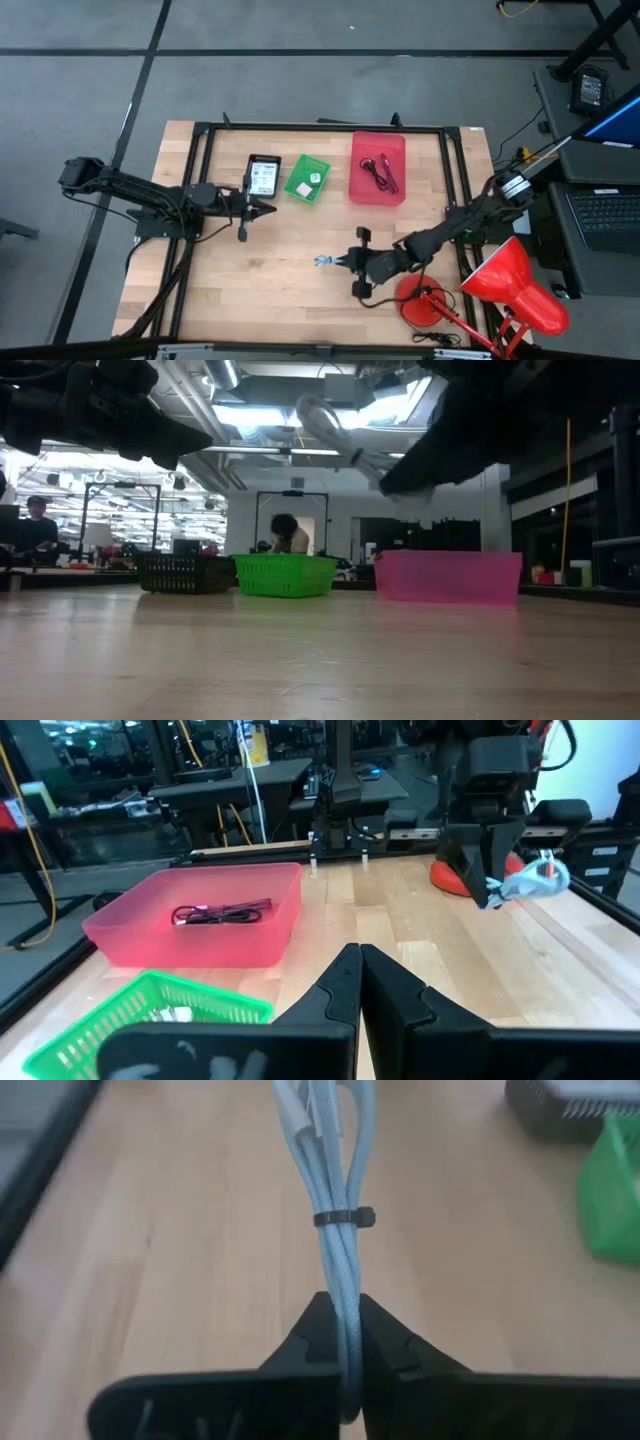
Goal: Pick and place items into bin
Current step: Put the blue charger cable into the red bin
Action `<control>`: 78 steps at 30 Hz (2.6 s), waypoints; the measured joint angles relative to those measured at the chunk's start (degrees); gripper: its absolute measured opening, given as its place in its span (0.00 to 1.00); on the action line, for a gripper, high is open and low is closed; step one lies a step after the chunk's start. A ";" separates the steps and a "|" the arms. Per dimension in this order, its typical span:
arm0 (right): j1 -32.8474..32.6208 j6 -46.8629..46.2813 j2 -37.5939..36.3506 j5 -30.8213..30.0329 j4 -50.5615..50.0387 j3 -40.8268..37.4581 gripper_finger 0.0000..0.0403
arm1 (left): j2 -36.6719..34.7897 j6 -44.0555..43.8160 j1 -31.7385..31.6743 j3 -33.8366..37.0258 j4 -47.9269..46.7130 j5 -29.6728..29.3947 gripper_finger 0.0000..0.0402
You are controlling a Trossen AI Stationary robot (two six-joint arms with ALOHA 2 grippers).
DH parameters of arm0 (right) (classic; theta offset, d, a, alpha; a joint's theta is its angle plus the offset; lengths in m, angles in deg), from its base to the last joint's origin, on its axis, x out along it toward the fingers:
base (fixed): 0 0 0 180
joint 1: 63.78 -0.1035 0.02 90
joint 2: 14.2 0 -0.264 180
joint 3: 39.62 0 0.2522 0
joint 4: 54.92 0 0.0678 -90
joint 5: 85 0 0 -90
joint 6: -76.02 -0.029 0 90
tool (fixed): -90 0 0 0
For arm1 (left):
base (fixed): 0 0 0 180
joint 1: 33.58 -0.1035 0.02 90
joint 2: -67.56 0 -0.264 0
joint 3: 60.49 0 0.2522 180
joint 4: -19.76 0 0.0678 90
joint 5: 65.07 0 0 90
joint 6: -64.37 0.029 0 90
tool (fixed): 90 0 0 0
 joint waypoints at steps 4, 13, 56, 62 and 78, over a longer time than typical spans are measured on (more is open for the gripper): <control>0.57 2.86 -1.06 -0.29 13.72 -5.94 0.00 | 0.00 -1.56 0.00 0.00 -0.02 -0.03 0.01; 1.44 6.92 -0.97 -0.17 31.42 -15.20 0.00 | 0.00 -1.57 0.00 0.00 0.01 -0.05 0.01; 5.81 17.38 -10.75 -43.91 47.24 -24.68 0.00 | 0.00 -4.63 -0.01 0.00 0.00 -0.03 0.01; 11.69 16.86 -12.78 -39.26 44.62 -24.67 0.00 | 0.00 -4.62 0.00 0.00 0.00 -0.03 0.01; 23.43 -4.43 -29.44 -19.02 7.53 -23.51 0.00 | 0.00 -4.56 -0.02 0.00 0.00 -0.18 0.01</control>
